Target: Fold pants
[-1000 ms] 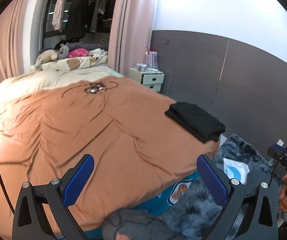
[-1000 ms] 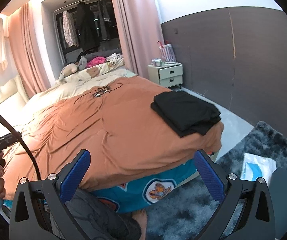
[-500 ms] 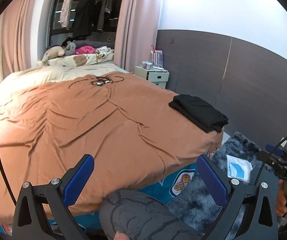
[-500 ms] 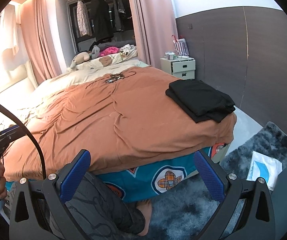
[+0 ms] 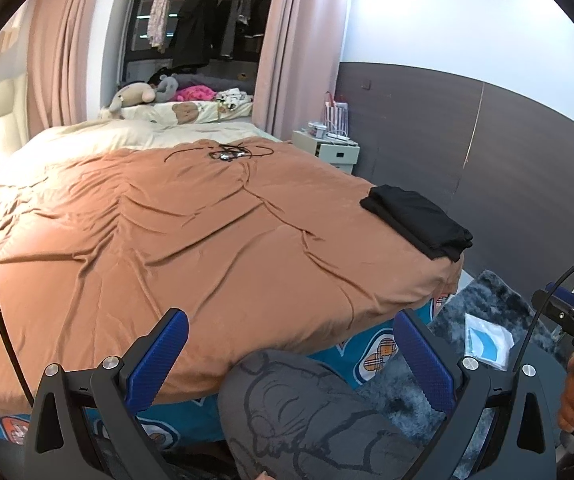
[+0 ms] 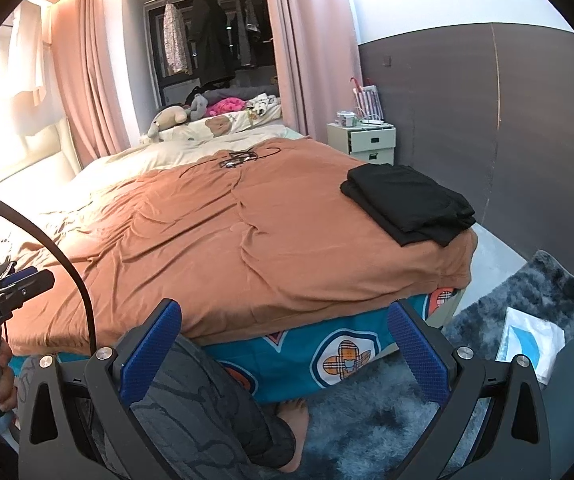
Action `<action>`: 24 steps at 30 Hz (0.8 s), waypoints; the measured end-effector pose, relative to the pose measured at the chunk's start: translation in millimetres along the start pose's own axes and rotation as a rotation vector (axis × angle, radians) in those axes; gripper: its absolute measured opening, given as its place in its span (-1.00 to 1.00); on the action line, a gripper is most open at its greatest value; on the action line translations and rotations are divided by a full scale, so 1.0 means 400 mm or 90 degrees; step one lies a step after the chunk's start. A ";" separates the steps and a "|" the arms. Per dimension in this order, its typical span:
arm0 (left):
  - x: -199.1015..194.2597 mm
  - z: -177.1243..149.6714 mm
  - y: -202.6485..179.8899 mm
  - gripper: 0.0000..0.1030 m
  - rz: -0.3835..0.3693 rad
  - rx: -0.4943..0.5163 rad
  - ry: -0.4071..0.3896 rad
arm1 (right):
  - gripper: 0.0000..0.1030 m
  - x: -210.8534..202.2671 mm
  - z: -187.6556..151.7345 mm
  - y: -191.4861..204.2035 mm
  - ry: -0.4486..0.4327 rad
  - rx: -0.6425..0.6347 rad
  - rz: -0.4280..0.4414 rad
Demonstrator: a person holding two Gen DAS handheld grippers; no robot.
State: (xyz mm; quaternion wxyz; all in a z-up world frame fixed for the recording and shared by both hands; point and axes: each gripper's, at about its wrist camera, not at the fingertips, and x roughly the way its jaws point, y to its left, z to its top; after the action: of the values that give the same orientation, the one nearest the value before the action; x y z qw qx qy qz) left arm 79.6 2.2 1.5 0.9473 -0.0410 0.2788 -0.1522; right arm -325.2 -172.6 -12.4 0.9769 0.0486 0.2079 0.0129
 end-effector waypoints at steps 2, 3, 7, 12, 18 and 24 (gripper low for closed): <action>-0.004 -0.002 0.003 1.00 0.002 0.000 -0.001 | 1.00 0.004 -0.002 0.006 0.004 -0.002 0.002; -0.006 -0.004 0.003 1.00 0.002 0.000 -0.002 | 1.00 0.004 -0.006 0.007 0.006 -0.001 0.003; -0.014 -0.009 0.007 1.00 0.005 -0.001 -0.005 | 1.00 0.005 -0.006 0.012 0.009 -0.003 0.000; -0.021 -0.010 0.013 1.00 0.005 -0.001 -0.007 | 1.00 -0.004 -0.004 0.012 0.007 -0.003 0.003; -0.028 -0.006 0.012 1.00 0.005 0.001 -0.011 | 1.00 -0.002 -0.004 0.017 0.010 -0.002 0.006; -0.033 -0.006 0.013 1.00 0.006 0.001 -0.013 | 1.00 -0.003 -0.004 0.025 0.011 -0.003 0.005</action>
State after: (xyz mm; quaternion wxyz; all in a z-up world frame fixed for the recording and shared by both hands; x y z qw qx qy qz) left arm 69.2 11.0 5.3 0.9508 -0.0408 0.2693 -0.1478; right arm -326.9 -162.6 -12.2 0.9751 0.0468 0.2160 0.0179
